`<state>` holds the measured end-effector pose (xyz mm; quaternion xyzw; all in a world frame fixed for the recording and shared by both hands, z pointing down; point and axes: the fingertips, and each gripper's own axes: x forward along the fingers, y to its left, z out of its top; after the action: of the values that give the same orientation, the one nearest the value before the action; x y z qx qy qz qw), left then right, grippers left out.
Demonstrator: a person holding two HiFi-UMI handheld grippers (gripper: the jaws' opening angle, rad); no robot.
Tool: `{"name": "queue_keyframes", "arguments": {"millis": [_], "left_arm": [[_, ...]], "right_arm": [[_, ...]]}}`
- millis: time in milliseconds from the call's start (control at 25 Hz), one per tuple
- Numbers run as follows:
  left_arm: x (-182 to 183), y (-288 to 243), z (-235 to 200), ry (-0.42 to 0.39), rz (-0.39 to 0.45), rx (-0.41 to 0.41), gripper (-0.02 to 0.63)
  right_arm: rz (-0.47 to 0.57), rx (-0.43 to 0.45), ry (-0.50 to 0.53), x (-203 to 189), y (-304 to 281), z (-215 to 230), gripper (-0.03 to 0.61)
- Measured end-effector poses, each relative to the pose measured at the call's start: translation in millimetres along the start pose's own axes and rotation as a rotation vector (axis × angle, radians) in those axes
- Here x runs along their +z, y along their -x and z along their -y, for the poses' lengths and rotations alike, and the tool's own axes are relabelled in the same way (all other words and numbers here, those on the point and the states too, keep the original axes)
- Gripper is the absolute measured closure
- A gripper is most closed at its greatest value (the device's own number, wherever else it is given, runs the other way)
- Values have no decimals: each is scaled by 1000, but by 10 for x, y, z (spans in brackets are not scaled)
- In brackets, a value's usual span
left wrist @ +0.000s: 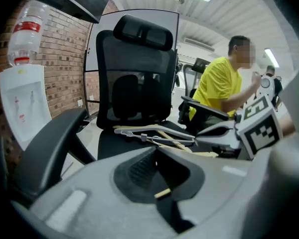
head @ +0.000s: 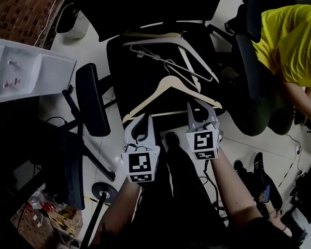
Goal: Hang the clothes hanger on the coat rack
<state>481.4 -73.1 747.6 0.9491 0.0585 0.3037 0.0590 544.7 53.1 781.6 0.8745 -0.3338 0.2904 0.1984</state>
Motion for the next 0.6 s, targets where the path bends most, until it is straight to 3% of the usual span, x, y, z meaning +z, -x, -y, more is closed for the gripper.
{"name": "queue_keyframes", "arguments": {"millis": [320, 600], "left_arm": [[-144, -328, -52, -2, -41, -24, 609], [-231, -501, 2, -11, -69, -52, 609]], "right_arm": [[-146, 7, 60, -356, -380, 62, 434], [-311, 73, 184, -639, -661, 82, 402]]}}
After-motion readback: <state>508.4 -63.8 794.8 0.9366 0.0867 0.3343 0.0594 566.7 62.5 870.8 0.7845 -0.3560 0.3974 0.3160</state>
